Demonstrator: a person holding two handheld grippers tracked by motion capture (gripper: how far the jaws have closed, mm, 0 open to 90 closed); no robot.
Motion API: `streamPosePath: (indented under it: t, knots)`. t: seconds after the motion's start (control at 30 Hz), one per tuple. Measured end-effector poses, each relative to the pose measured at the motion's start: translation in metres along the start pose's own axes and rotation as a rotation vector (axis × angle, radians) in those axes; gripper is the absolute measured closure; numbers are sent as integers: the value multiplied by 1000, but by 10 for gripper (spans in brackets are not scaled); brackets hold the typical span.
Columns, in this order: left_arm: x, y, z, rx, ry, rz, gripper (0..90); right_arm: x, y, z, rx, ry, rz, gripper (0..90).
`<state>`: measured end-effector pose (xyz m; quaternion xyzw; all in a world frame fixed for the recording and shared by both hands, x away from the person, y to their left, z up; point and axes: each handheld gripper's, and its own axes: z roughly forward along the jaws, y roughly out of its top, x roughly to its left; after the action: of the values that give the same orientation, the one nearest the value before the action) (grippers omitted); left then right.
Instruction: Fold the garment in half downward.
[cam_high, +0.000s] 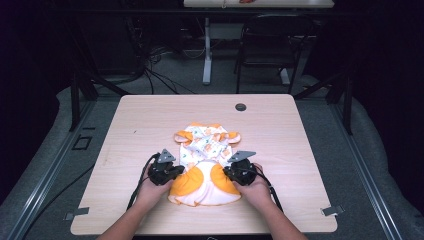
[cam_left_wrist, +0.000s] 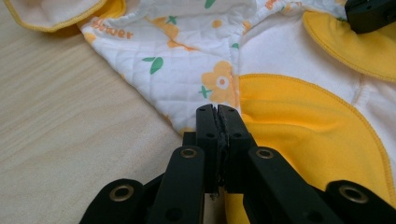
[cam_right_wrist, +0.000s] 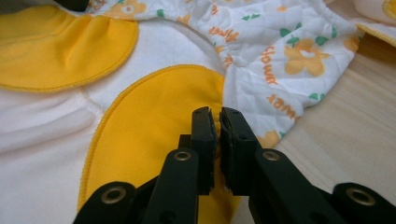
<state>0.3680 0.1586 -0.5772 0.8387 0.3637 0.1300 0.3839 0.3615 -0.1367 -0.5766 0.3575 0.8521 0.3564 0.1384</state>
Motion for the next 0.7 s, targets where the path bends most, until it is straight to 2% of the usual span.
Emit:
streamPosePath:
  t: [0.13,0.27,0.43,0.5,0.6,0.7]
  knots:
    - [-4,2,-13,-32,-17,8,871,4,-3,-2,1,11,-17,838]
    - [-7,0,-19,-31,-25,29,862,6,-4,-3,3,13,-19,838]
    - [-11,-5,-14,24,-23,63,868,8,-6,-6,8,27,-21,836]
    - [-13,-8,-10,42,-23,66,866,9,-6,-6,16,30,-29,835]
    - [-17,-11,-11,39,-22,74,867,11,-7,-8,20,37,-30,834]
    - [-22,-14,-13,41,-24,104,868,13,-10,-11,22,44,-27,832]
